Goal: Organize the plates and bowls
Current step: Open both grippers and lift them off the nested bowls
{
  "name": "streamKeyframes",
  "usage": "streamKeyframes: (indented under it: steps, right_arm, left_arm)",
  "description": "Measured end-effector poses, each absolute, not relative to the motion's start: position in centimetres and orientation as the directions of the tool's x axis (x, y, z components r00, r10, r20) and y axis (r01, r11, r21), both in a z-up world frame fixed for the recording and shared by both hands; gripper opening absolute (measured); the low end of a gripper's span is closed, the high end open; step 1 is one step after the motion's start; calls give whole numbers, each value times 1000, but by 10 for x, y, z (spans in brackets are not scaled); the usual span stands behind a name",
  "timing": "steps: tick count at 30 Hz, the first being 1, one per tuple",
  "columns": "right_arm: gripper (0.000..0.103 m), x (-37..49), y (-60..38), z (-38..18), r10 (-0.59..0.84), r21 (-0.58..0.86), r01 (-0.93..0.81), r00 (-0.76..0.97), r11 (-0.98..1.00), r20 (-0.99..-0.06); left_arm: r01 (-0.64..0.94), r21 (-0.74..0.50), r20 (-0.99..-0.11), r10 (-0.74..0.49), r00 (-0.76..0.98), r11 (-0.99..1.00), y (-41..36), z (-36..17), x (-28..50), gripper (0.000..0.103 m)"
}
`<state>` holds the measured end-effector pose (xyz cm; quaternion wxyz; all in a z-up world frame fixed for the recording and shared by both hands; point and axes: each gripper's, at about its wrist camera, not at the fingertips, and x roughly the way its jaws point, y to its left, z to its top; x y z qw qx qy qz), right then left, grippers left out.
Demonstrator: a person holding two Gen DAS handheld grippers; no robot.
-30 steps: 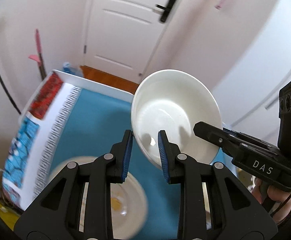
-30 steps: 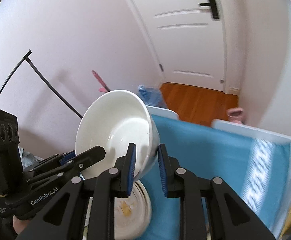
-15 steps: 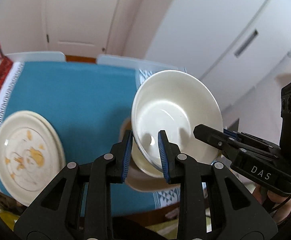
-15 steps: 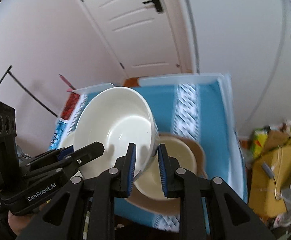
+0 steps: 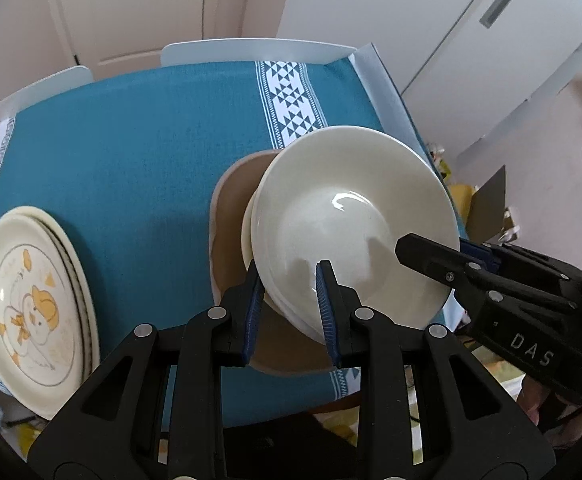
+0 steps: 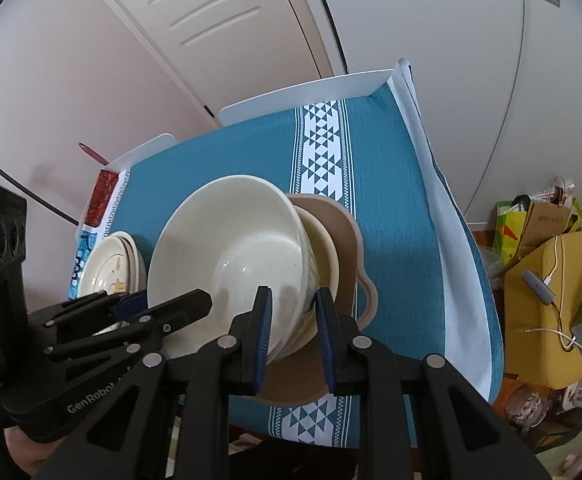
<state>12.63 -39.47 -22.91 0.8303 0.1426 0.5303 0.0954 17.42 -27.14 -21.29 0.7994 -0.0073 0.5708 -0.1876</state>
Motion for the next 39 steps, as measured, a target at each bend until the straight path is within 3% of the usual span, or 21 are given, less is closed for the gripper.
streamKeyframes:
  steps: [12,32,34,35,36,37,39]
  right_arm:
    - [20,129,-393,-239,287,307,-9,377,952,-881]
    - [20,130,-399,-232,315,345,18,367,938,-875]
    - [21,129,-402,-225,323,355,13,386,935,-864]
    - [22,127,-405,-220,326,360,11,399,933,-857]
    - [32,127,-406,-216,326,361,9,406,933,-854]
    - [41,125,-408,-212,323,359,9,414,933,-851]
    - [78,121,-413,-205,309,348,11,433,937,-847]
  left_arm:
    - [346,-82,-935,-192,298,935,-291,-219,190,23]
    - [324,-135,-938,-226,262,936,-279,-211,202,25]
    - [321,-129,-934,-224,279,938,-274,-204,203,32]
    - [320,-124,-932,-220,286,939,-270,-200,203,50]
    - [319,-124,-930,-222,293,940,-267,-195,203,87]
    - [318,-127,-925,-228,303,940,-263,-191,203,101]
    - [315,-124,-919,-229,321,941,-254,-184,202,103]
